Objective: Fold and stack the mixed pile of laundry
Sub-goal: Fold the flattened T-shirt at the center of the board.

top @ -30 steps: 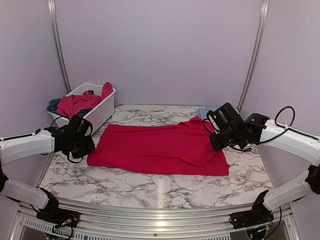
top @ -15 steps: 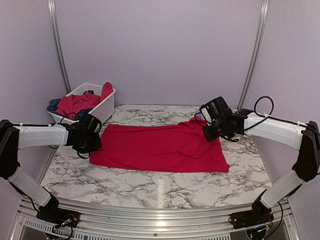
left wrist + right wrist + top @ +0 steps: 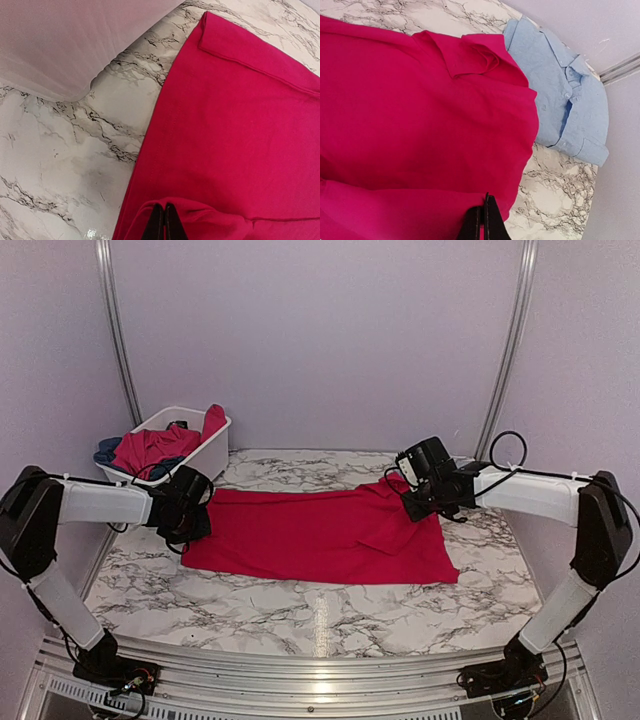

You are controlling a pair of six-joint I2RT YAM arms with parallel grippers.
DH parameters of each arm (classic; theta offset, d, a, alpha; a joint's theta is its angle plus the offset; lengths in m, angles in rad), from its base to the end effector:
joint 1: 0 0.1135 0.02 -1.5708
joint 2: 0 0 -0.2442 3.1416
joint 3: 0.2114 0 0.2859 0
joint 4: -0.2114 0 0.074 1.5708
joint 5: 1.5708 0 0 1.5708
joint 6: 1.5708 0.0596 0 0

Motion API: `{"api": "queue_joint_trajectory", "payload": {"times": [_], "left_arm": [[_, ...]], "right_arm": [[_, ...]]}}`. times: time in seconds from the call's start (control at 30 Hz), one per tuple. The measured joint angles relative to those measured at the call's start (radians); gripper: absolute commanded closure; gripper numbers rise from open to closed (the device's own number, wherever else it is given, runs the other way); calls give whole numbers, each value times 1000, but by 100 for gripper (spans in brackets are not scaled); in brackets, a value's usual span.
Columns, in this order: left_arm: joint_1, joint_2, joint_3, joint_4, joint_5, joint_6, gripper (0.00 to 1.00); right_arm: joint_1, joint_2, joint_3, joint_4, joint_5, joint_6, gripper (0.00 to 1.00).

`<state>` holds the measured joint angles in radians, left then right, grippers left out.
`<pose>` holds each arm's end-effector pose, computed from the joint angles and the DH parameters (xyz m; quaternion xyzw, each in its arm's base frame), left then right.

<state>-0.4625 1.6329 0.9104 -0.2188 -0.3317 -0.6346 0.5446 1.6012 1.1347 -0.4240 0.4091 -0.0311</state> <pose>0.3320 -0.1438 0.1120 -0.1315 0.9300 -0.0253 0.3424 0.3416 0.1792 0.1854 -0.1971 0.9043 -0.1023 0.3646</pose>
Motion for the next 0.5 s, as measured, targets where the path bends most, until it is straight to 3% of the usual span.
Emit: {"api": "queue_joint_trajectory", "payload": {"times": [0.23,0.3,0.37,0.43,0.5], "left_arm": [[1,19,-1,24,-1,0,100],[2,23,-2,29,0,3,97],[3,24,-2,35,1,11,87],[5,24,-1,37,1,22,75],[6,24,6,35,8,28,53]], "right_arm": [[0,58,1,35,0,-10,100],[-2,74,2,36,0,-14,100],[-6,91,8,35,0,-15,98],[-13,102,13,37,-4,-14,72],[-29,105,21,27,-22,-3,52]]}}
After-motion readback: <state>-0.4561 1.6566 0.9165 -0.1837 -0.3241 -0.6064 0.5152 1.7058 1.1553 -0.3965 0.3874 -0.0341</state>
